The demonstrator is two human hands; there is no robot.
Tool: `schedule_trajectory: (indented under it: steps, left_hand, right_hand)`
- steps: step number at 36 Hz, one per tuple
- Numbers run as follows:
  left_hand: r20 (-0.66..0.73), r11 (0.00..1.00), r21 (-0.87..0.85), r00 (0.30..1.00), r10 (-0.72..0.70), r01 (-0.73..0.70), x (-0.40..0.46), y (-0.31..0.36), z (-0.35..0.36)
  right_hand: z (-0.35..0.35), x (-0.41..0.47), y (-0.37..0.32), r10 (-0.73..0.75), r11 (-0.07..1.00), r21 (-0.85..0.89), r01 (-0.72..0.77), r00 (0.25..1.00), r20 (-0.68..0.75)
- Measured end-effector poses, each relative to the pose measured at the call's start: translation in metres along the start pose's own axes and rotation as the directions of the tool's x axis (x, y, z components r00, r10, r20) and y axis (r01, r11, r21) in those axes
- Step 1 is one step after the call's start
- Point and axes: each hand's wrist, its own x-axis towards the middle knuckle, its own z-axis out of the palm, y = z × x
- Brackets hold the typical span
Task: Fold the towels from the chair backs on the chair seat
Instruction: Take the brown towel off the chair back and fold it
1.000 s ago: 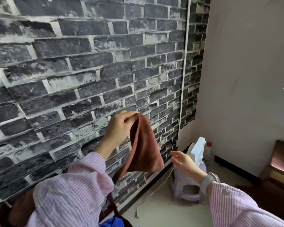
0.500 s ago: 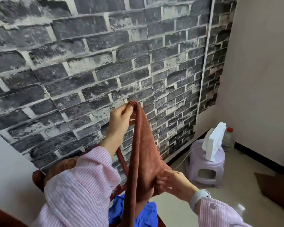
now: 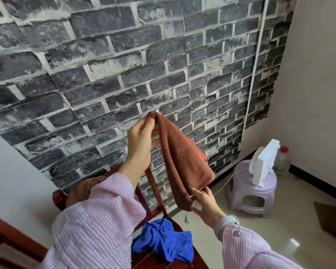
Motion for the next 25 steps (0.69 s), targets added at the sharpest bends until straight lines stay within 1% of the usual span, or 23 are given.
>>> schedule_trajectory:
  steps: [3,6,8,10,13,15,16,18,19,21,22,23,25]
  left_hand:
    - [0.031,1.0,0.001,0.999,0.009,-0.009,-0.001,0.0,-0.01]
    - [0.009,0.998,0.05,0.999,0.03,-0.031,-0.001,-0.001,-0.02]
    - [-0.022,0.99,0.133,0.998,0.051,-0.047,0.0,-0.004,-0.028]
    - [-0.045,0.977,0.207,0.998,0.053,-0.042,0.001,-0.012,-0.039]
    - [-0.117,0.951,0.305,0.993,-0.026,0.06,0.003,-0.033,-0.063]
    - [-0.183,0.921,0.351,0.977,-0.108,0.168,0.008,-0.056,-0.091]
    - [-0.224,0.907,0.359,0.963,-0.146,0.221,0.01,-0.069,-0.106]
    - [-0.296,0.873,0.371,0.931,-0.213,0.318,0.025,-0.119,-0.154]
    - [-0.329,0.859,0.369,0.914,-0.237,0.356,0.02,-0.125,-0.162]
    - [-0.373,0.85,0.313,0.878,-0.299,0.423,-0.006,-0.111,-0.154]
    - [-0.379,0.866,0.254,0.868,-0.321,0.431,-0.016,-0.105,-0.15]
    - [-0.381,0.881,0.176,0.856,-0.35,0.439,-0.025,-0.103,-0.147]
    - [-0.392,0.887,0.058,0.828,-0.401,0.458,-0.038,-0.106,-0.152]
  right_hand:
    - [-0.008,0.009,-0.015,-0.061,0.998,-0.033,0.061,0.998,-0.019]
    - [-0.01,0.007,-0.024,-0.159,0.966,-0.214,0.143,0.986,-0.057]
    - [-0.015,0.011,-0.025,-0.266,0.92,-0.331,0.209,0.955,-0.135]
    - [-0.023,0.015,-0.025,-0.349,0.868,-0.429,0.251,0.922,-0.166]
    - [-0.041,0.016,-0.03,-0.461,0.726,-0.639,0.254,0.87,-0.178]
    - [-0.049,0.012,-0.038,-0.518,0.644,-0.721,0.256,0.84,-0.163]
    - [-0.05,0.009,-0.043,-0.519,0.623,-0.743,0.245,0.841,-0.157]
    - [-0.052,0.008,-0.049,-0.483,0.597,-0.776,0.205,0.864,-0.144]
    - [-0.052,0.009,-0.05,-0.451,0.589,-0.788,0.182,0.883,-0.133]
    - [-0.049,0.007,-0.051,-0.369,0.588,-0.797,0.135,0.922,-0.115]
    - [-0.048,0.007,-0.051,-0.323,0.609,-0.786,0.106,0.938,-0.123]
    - [-0.044,0.007,-0.049,-0.274,0.652,-0.754,0.082,0.952,-0.134]
    - [-0.039,0.006,-0.044,-0.125,0.776,-0.63,0.024,0.985,-0.115]
